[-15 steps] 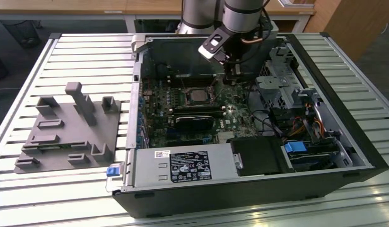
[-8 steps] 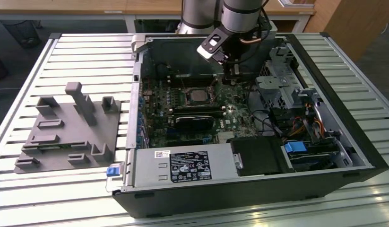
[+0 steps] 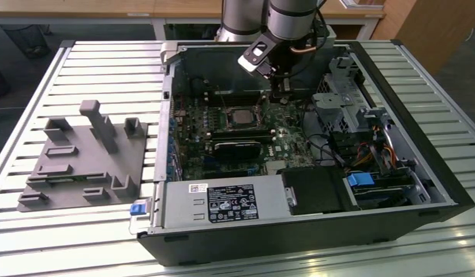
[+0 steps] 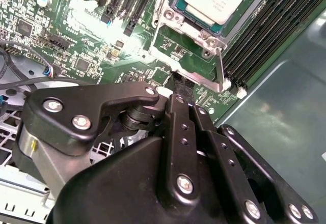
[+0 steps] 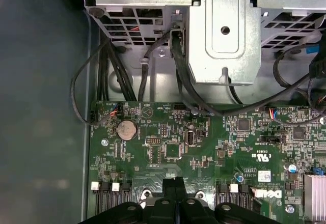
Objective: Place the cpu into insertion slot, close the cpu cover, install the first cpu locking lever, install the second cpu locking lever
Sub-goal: 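Close the cpu cover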
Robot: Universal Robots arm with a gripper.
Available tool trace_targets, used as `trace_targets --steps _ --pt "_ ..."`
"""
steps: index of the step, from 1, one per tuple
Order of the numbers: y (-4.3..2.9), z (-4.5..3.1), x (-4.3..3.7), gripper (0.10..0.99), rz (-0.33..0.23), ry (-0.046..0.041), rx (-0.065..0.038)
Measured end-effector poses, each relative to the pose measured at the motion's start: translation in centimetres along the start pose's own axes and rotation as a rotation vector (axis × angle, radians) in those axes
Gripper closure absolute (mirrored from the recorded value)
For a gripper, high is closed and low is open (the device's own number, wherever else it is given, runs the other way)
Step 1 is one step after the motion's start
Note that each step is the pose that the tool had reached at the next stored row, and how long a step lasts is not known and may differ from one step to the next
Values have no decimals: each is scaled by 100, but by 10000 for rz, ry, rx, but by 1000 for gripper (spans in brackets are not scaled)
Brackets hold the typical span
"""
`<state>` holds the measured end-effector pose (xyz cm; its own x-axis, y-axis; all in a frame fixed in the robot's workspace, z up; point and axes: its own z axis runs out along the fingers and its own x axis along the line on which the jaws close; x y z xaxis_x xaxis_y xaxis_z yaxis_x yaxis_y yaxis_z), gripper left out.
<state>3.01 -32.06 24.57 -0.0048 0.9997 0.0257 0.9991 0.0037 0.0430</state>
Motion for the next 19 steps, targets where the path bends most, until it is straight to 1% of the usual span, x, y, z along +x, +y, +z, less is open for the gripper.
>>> trace_targets --steps 11,19 --pt "-96 11 0 980 0 0 -1" --pt "-152 29 0 980 0 2 -1"
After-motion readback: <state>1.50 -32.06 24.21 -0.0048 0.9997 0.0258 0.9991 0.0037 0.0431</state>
